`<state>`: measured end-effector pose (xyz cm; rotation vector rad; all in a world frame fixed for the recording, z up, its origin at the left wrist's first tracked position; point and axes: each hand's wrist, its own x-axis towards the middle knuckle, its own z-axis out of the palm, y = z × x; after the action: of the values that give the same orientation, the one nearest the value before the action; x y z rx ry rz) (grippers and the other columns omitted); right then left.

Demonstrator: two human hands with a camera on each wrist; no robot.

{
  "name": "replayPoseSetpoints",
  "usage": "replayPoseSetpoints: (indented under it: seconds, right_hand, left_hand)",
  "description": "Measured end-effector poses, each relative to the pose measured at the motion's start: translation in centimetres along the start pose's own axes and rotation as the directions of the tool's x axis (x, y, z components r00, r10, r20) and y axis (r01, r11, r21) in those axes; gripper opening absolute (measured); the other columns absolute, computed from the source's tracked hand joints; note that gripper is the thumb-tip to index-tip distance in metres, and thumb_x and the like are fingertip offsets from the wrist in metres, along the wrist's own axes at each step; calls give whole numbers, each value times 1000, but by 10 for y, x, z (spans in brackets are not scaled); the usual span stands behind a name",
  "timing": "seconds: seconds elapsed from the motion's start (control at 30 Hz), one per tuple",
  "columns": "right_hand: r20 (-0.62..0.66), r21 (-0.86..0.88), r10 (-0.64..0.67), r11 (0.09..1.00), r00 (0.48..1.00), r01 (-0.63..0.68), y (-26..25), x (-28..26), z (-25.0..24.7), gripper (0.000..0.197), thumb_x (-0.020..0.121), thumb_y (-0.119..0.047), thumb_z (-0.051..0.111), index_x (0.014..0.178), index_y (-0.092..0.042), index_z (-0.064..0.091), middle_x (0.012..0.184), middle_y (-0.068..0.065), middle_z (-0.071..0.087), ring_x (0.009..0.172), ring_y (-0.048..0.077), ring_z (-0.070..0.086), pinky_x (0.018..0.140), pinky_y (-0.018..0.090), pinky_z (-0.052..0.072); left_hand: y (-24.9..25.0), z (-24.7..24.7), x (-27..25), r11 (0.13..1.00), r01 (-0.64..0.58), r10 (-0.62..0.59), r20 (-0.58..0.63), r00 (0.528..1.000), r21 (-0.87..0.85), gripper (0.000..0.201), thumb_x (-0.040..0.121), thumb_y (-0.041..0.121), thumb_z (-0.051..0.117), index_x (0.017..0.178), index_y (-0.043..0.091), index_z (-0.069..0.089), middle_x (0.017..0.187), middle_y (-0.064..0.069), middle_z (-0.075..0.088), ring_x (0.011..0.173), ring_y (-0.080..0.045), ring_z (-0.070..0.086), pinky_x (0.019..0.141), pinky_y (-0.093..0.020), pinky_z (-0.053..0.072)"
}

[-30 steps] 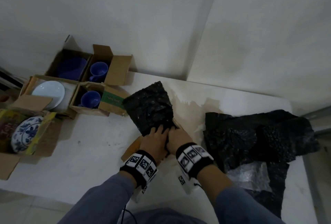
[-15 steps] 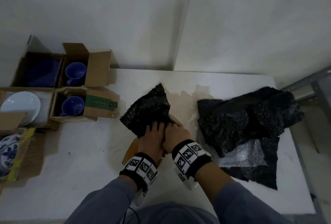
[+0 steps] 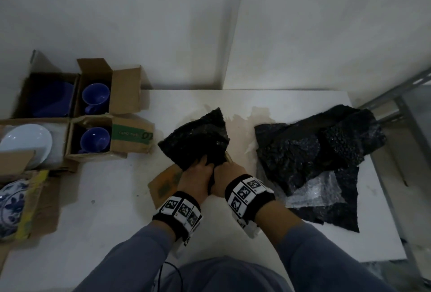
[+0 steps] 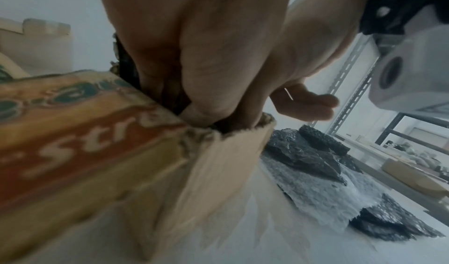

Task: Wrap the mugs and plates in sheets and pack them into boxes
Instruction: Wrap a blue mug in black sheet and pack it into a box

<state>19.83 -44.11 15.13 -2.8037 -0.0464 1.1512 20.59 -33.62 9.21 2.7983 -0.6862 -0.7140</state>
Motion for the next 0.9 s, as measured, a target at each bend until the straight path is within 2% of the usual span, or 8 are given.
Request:
replayPoseSetpoints:
  seconds: [0.1,0.23,0.4,0.5,0.57,0.67,0.8,0.9]
  right_hand:
    - [-28,63,-27,998,999,29,-2,-10,3,25,89,-24,57,108,-8,62,107,13,63,95,30,63,76,36,51]
    - [-205,8,-95,995,974,99,6,-7,-9,28,89,-17,55,115,-7,55,112,14,61,99,33,62,72,35,45]
    - [-100,-32,-94,995,991,91,3,12,-19,22,89,-20,56,106,-8,59,93,12,61,88,32,62,68,34,45]
    - [-53,-31,-113,993,992,111,3,18,-13,17,91,-23,53,98,-12,64,84,7,63,73,26,59,66,33,52]
    - [-41,-16,-127,992,991,126,6,25,-5,19,93,-23,48,101,-16,64,92,7,66,77,25,61,70,35,54]
    - [-33,-26,-161,987,986,160,7,31,-7,28,94,-20,47,118,-15,60,109,11,64,92,28,62,78,37,53]
    - [-12,-86,-163,983,987,161,2,34,-22,23,95,-13,50,114,-7,61,113,13,61,104,31,60,83,39,49]
    - [3,-44,-162,986,987,162,4,39,-22,28,96,-14,49,120,-6,60,121,15,61,109,32,59,86,39,47]
  left_hand:
    - [-2,0,-11,994,-42,34,-75,997,-97,37,88,10,59,124,15,61,140,-8,42,108,-28,60,81,-39,55]
    - [-5,3,-23,980,65,-91,-134,987,-187,55,88,6,58,141,12,45,142,-11,43,101,-30,63,77,-35,56]
    - [4,-1,-12,960,199,-208,-23,978,-199,63,93,22,53,148,9,26,138,-16,40,90,-36,62,72,-42,56]
    - [7,-2,-7,940,254,-242,78,967,-229,50,92,21,56,137,8,40,124,-15,54,90,-32,63,74,-43,57]
    - [10,-4,-6,941,286,-271,102,957,-180,34,93,22,55,124,10,51,110,-12,61,87,-29,64,74,-41,58]
    - [12,-10,1,948,282,-263,138,955,-145,40,95,32,53,129,10,51,113,-14,62,99,-30,61,85,-40,52]
    - [8,-24,16,954,253,-205,265,942,-159,31,100,26,47,125,9,53,121,-16,60,108,-30,57,89,-34,42]
    - [6,-27,15,957,246,-197,279,940,-154,34,100,25,47,130,9,52,126,-17,58,113,-30,55,92,-34,42]
